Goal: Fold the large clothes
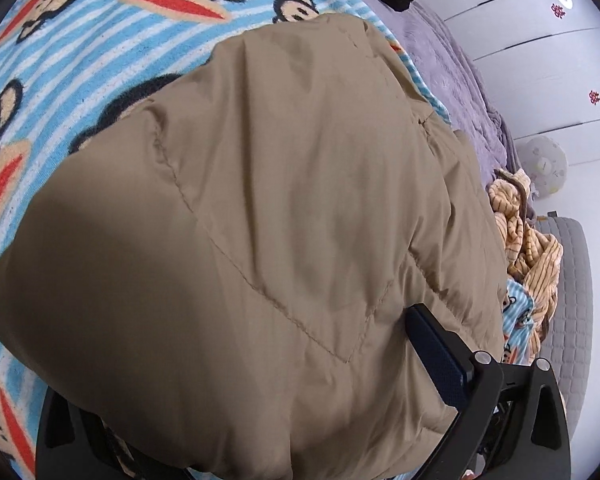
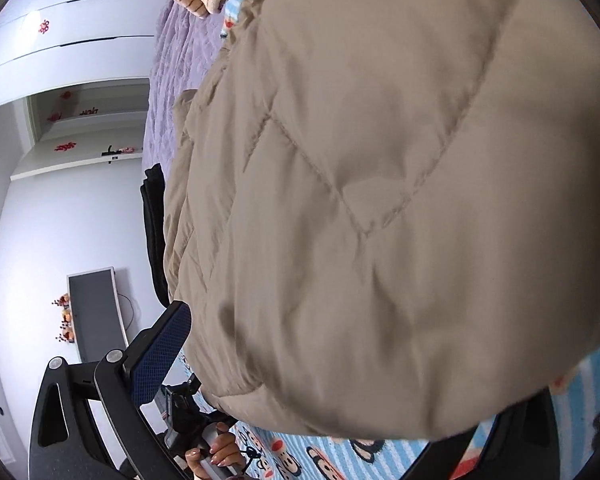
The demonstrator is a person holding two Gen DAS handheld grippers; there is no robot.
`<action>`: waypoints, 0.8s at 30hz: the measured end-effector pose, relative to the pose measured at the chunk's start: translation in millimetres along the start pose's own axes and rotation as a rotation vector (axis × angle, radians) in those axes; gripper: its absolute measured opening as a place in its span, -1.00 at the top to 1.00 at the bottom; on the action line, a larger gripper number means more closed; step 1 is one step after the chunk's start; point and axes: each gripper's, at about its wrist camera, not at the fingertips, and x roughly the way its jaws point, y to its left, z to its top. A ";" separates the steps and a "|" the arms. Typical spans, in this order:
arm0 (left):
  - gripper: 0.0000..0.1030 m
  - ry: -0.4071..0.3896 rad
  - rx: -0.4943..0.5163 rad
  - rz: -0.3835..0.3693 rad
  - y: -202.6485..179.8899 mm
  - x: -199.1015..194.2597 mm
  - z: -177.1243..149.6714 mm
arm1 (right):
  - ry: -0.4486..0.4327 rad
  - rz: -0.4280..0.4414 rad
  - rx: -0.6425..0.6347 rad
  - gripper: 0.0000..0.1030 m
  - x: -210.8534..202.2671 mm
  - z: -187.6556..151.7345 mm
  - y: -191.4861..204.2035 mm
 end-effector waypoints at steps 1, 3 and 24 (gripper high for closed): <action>-0.48 -0.024 0.000 0.018 -0.5 -2.9 -0.2 | 0.001 0.007 0.015 -1.00 2.2 0.6 -4.3; 0.10 -0.058 0.026 0.021 -5.8 -9.1 0.2 | -0.005 0.008 0.050 -1.00 6.0 2.7 -7.8; 0.62 -0.165 0.309 0.160 -25.8 -88.9 -99.7 | 0.057 0.010 -0.041 0.42 -43.2 -30.1 -14.8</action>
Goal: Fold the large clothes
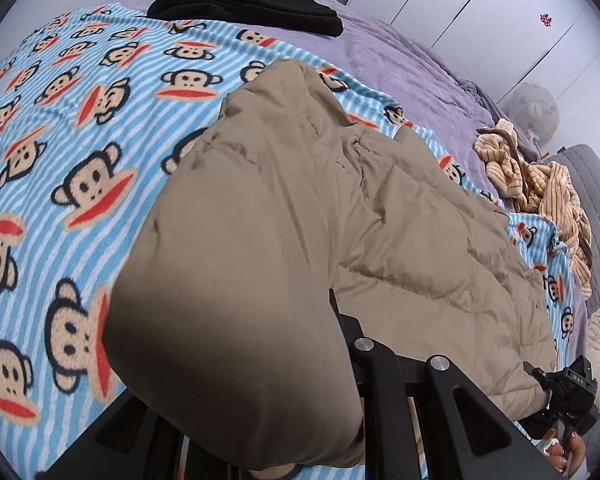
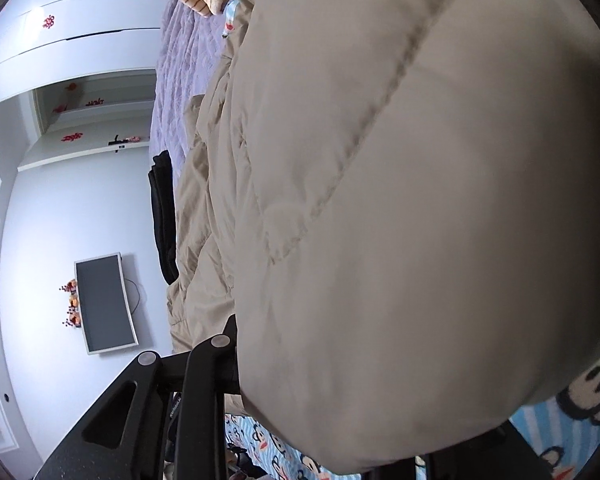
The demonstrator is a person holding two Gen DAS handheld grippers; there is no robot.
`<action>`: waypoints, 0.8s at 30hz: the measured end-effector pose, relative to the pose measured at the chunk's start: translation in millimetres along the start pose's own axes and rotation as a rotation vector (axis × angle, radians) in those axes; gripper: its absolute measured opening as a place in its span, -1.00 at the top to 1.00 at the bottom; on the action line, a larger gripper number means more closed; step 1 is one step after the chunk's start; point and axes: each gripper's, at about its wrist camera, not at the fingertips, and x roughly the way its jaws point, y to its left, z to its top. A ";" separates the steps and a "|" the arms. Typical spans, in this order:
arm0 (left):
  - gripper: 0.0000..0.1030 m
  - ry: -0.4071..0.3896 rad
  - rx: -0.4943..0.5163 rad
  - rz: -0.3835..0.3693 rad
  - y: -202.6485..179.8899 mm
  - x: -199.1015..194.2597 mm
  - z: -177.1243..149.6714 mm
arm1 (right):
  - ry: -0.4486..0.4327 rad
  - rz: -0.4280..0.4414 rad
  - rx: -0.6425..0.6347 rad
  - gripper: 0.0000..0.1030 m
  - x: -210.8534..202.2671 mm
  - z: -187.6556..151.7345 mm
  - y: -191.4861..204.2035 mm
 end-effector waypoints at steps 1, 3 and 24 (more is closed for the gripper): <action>0.62 0.006 -0.008 0.001 3.1 -4.0 -9.1 | 0.008 -0.003 0.002 0.42 -1.9 -4.8 -3.8; 0.62 0.019 -0.024 0.006 10.2 -12.7 -26.5 | 0.022 -0.009 0.009 0.42 -6.9 -15.8 -11.7; 0.46 0.113 -0.010 -0.021 88.1 -95.9 -118.2 | -0.031 -0.125 0.106 0.15 -53.5 -100.1 -62.4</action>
